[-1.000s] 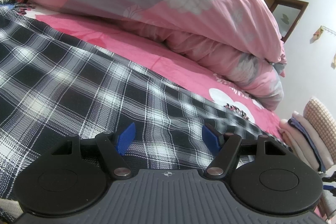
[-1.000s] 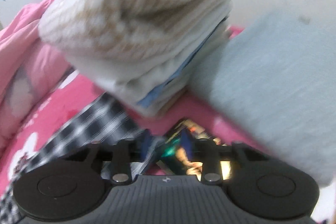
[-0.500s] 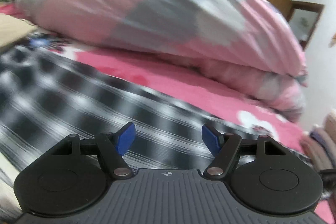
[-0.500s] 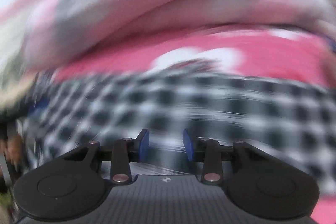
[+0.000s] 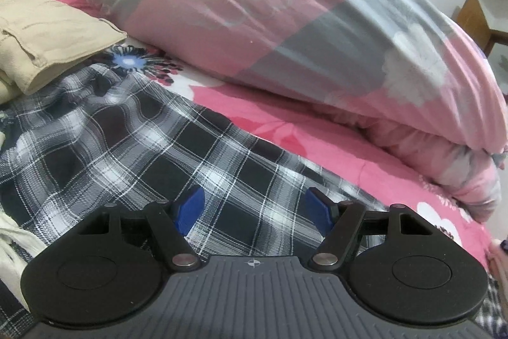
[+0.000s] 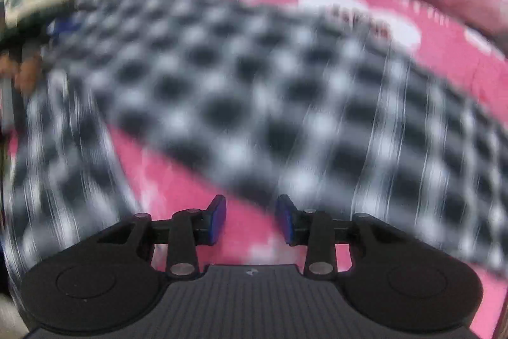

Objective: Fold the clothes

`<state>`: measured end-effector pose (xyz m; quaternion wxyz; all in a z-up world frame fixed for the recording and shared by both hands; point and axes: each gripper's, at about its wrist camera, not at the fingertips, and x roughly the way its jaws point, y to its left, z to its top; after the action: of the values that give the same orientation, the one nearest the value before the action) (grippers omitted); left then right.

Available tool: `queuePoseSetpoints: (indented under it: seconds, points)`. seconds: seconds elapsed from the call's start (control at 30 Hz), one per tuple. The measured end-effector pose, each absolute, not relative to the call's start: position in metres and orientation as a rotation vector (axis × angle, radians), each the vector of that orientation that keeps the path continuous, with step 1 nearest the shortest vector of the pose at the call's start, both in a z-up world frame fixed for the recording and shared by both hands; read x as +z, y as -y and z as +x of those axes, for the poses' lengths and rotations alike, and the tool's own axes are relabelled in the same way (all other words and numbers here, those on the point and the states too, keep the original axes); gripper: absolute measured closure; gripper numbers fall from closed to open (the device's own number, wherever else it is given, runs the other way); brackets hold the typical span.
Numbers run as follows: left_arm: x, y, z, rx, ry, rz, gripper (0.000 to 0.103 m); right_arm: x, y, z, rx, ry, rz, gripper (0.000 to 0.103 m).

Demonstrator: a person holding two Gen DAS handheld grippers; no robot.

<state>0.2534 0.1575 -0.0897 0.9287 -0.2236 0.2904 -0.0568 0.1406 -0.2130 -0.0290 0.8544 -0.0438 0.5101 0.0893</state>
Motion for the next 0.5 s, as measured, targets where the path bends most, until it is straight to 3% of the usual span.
queuePoseSetpoints:
  seconds: [0.1,0.2,0.3,0.5]
  points:
    - [-0.091,-0.157,0.255,-0.118,-0.602,-0.462,0.033,-0.026,0.181,0.191,0.283,-0.937,-0.086,0.065]
    - [-0.093,-0.157,0.256,-0.119,-0.609,-0.466,0.033,-0.060,0.153,0.222,0.346,-0.985,-0.078,0.065]
    - [-0.094,-0.157,0.258,-0.120,-0.615,-0.470,0.033,-0.082,0.157,0.187,0.334,-1.002,-0.084,0.065]
    - [-0.097,-0.157,0.261,-0.122,-0.628,-0.476,0.033,-0.053,0.214,0.125,0.271,-1.010,0.076,0.065]
